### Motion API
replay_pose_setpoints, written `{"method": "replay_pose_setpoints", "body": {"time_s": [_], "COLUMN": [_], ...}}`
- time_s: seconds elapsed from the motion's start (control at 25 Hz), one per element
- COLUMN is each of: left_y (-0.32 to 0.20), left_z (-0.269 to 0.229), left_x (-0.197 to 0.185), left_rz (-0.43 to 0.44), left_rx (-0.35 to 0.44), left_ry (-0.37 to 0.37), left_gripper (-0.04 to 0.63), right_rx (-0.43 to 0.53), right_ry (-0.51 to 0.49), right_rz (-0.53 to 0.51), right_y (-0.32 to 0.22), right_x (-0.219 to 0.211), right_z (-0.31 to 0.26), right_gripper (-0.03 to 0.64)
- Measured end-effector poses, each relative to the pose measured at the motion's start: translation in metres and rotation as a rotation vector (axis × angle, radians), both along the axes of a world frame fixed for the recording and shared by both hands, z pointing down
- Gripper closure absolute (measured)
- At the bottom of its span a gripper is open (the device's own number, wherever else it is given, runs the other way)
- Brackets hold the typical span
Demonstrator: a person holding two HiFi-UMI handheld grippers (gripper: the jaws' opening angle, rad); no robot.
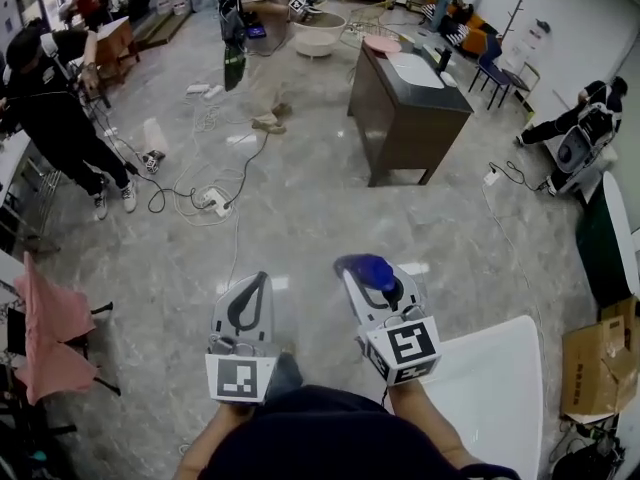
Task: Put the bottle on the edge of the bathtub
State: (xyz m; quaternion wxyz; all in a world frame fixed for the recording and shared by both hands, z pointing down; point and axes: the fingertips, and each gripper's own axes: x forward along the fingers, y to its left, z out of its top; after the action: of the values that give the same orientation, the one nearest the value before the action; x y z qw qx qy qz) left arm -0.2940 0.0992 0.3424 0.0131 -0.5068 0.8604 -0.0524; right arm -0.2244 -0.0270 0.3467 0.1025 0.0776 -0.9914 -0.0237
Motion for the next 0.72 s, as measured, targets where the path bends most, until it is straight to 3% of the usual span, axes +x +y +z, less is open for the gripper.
{"method": "replay_pose_setpoints", "body": {"time_s": [0.16, 0.36, 0.72], "left_y": [-0.013, -0.034, -0.053], "left_z": [-0.007, -0.004, 0.012], "left_x": [-0.044, -0.078, -0.108], "left_rz": [0.041, 0.127, 0.190], "left_rx": [0.027, 0.027, 0.019], "left_ry": [-0.036, -0.024, 0.023], "left_gripper": [0.595, 0.595, 0.595], "right_rx": [0.008, 0.006, -0.003], "right_ry": [-0.004, -0.007, 0.029], "right_rz": [0.052, 0.135, 0.181], "right_y": [-0.012, -0.027, -0.035], "right_x": [-0.038, -0.064, -0.087], "right_z": [0.000, 0.000, 0.014], "right_gripper": [0.457, 0.457, 0.456]}}
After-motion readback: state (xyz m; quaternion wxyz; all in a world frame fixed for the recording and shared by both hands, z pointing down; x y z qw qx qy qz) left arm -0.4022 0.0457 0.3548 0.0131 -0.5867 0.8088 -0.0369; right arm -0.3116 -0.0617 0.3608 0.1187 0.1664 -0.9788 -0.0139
